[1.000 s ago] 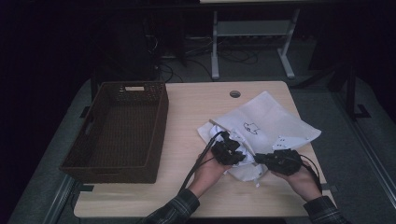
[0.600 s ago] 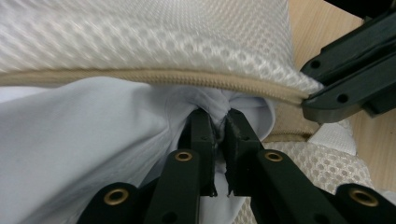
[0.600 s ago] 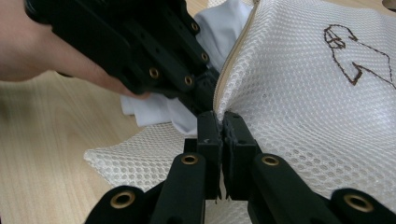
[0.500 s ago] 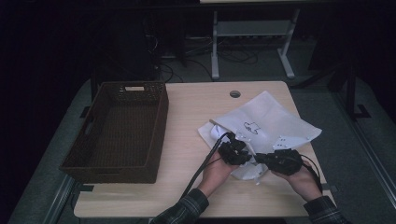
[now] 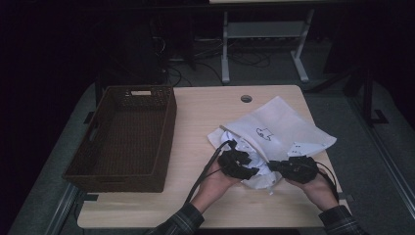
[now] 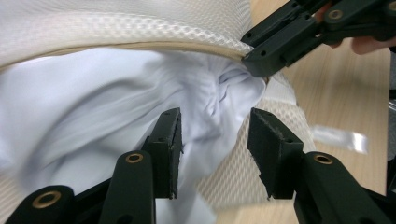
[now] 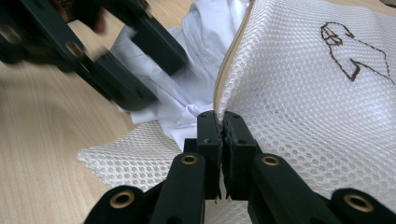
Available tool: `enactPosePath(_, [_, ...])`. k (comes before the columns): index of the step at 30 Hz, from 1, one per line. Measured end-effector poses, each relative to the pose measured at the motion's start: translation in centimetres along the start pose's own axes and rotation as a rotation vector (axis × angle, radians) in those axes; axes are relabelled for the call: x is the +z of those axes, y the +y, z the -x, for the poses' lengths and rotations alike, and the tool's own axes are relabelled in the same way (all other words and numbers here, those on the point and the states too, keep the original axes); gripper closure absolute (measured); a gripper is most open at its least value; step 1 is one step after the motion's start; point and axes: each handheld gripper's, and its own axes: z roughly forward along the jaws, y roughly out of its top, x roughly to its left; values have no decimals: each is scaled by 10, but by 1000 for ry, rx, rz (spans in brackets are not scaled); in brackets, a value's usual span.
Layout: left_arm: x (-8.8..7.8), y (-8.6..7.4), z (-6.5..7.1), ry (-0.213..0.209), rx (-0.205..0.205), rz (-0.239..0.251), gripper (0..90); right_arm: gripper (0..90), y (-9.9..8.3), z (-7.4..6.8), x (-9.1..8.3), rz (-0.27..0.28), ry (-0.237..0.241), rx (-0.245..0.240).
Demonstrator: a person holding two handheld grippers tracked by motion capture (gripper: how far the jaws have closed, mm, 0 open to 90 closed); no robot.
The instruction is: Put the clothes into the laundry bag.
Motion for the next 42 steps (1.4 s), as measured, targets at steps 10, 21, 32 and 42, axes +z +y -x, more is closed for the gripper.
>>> enactPosePath(10, [-27,-12,-34,81,-60,9,540,859,-1,3,1,-12,12,23])
enactPosePath(21, [-6,-7,-47,83,-38,38,579,857,-2,4,3,-21,14,21])
enactPosePath(32, [11,19,-27,41,93,-7,884,858,0,6,-1,9,2,25])
enactPosePath(42, [41,42,-18,43,103,5,885,863,2,8,-9,71,7,48])
